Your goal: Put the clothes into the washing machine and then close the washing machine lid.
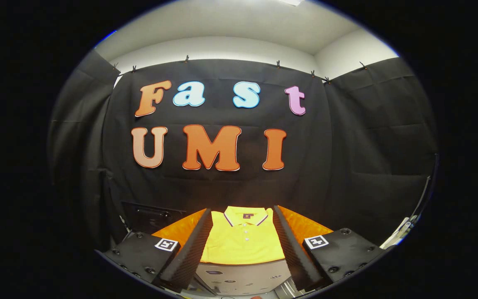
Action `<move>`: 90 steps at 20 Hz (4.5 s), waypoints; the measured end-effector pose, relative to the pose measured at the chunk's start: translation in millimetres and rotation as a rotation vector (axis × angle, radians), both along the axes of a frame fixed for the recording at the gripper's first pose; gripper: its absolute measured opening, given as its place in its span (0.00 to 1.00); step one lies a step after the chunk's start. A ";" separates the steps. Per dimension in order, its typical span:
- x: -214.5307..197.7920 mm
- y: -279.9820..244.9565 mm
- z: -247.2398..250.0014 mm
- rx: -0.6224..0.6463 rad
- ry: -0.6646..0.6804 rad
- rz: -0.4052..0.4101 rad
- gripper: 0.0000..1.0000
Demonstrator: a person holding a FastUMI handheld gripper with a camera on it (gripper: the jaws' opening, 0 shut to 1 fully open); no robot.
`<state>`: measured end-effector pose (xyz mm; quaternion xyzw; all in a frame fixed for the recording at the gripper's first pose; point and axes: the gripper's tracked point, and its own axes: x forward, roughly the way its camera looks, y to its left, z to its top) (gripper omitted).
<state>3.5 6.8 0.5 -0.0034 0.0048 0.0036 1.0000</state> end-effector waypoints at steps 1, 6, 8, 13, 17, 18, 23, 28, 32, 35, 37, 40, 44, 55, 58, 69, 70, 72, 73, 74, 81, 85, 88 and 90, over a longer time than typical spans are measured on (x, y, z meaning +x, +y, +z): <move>0.5 2.4 -0.3 0.000 0.001 0.000 0.95; 8.9 3.9 -7.7 0.006 0.019 0.008 0.95; 18.2 2.3 -13.4 0.008 0.034 0.012 0.95; 56.3 -2.6 -30.1 -0.007 0.071 0.034 0.95; 104.3 -10.1 -56.1 0.016 0.134 0.052 0.95; 116.9 -10.2 -62.9 0.013 0.152 0.058 0.95; 182.5 -13.4 -109.2 0.024 0.278 0.082 0.96; 221.2 -19.9 -163.4 0.034 0.440 0.071 0.96; 236.2 -19.4 -193.5 0.054 0.541 0.066 0.96; 240.1 -20.1 -205.6 0.045 0.589 0.055 0.96; 241.9 -22.8 -208.4 0.047 0.602 0.046 0.96; 242.1 -22.1 -210.1 0.034 0.630 0.033 0.97; 240.9 -20.1 -210.7 0.005 0.660 0.030 0.99; 238.7 -10.6 -208.7 -0.052 0.724 0.079 0.34; 236.9 -9.8 -208.2 -0.033 0.745 0.069 0.30; 237.8 7.7 -169.4 0.165 0.635 0.129 0.09; 236.1 9.6 -165.3 0.162 0.633 0.132 0.09; 233.1 18.3 -154.5 0.165 0.605 0.135 0.09; 225.6 25.6 -147.8 0.169 0.597 0.143 0.09; 219.2 32.8 -141.0 0.176 0.584 0.148 0.09; 179.1 79.8 -93.4 0.174 0.525 0.194 0.09; 160.3 128.7 -69.1 0.183 0.500 0.258 0.09; 146.5 182.0 -56.1 0.173 0.498 0.338 0.09; 138.9 220.8 -52.1 0.168 0.505 0.402 0.09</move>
